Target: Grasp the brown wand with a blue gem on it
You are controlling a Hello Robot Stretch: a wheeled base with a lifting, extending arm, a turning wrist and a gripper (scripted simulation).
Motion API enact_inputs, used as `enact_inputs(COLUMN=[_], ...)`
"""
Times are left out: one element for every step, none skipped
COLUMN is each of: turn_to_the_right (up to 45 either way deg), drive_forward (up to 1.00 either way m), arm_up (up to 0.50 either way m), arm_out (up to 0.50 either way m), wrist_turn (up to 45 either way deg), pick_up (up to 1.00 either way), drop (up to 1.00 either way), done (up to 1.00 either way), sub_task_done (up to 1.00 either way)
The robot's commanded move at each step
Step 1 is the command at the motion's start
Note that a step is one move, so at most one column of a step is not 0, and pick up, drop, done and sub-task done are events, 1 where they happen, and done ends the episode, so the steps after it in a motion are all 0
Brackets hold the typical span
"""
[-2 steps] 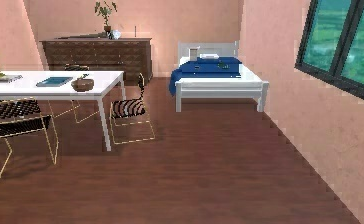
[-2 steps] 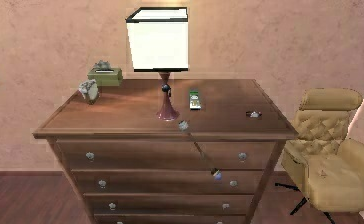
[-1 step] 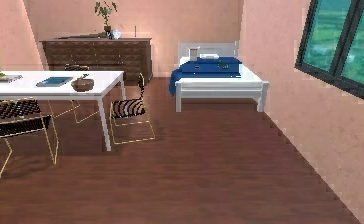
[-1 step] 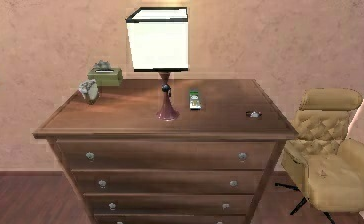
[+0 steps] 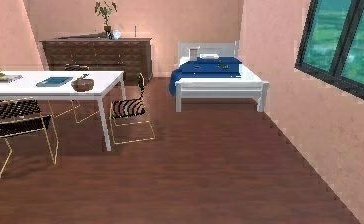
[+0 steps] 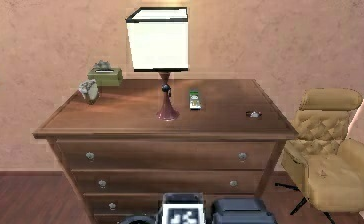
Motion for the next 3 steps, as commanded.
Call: enact_inputs(turn_to_the_right=[0.0, 0.0, 0.0], drive_forward=[0.0, 0.0, 0.0], arm_up=[0.0, 0.0, 0.0], arm_out=[0.4, 0.0, 0.0], wrist_turn=[0.0, 45.0, 45.0], pick_up=[0.0, 0.0, 0.0], drop=[0.0, 0.0, 0.0], done=[0.0, 0.0, 0.0], sub_task_done=[0.0, 0.0, 0.0])
